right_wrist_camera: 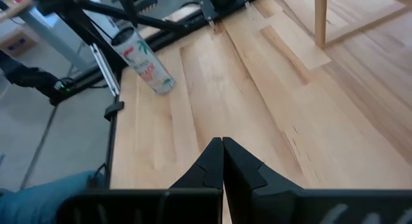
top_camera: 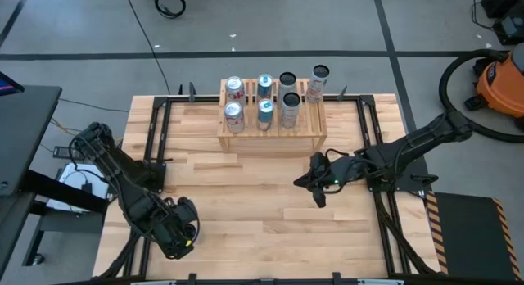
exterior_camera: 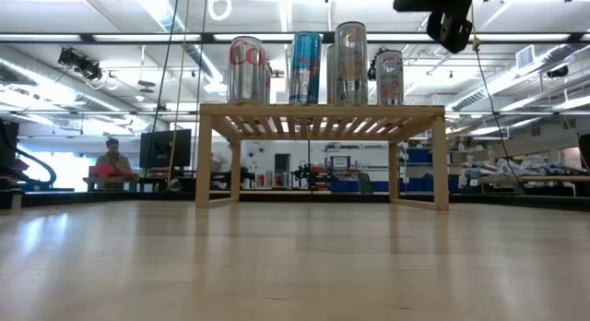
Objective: Place canned beverage on shelf
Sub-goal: Put the white-pink soda can aligned with the other white-pink soda can on the shelf
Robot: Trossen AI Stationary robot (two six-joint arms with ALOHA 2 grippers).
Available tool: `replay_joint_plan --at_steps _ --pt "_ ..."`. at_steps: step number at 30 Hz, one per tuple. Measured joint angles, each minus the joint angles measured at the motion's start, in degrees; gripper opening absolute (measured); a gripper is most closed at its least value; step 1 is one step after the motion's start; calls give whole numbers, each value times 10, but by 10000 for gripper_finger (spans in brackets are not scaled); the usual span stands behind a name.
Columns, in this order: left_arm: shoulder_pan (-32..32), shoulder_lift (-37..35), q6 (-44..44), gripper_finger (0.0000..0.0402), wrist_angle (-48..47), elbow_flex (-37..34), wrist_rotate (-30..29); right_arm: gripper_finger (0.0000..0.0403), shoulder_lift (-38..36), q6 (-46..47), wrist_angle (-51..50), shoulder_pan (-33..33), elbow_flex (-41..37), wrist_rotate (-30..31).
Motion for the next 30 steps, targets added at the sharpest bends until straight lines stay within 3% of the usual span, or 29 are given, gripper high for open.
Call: replay_joint_plan --at_steps 12,30 --pt "7 3 -2 334 2 -1 -12 8 25 1 13 0 0 -21" --pt "10 64 32 334 -9 -2 -13 8 24 0 19 0 0 -31"
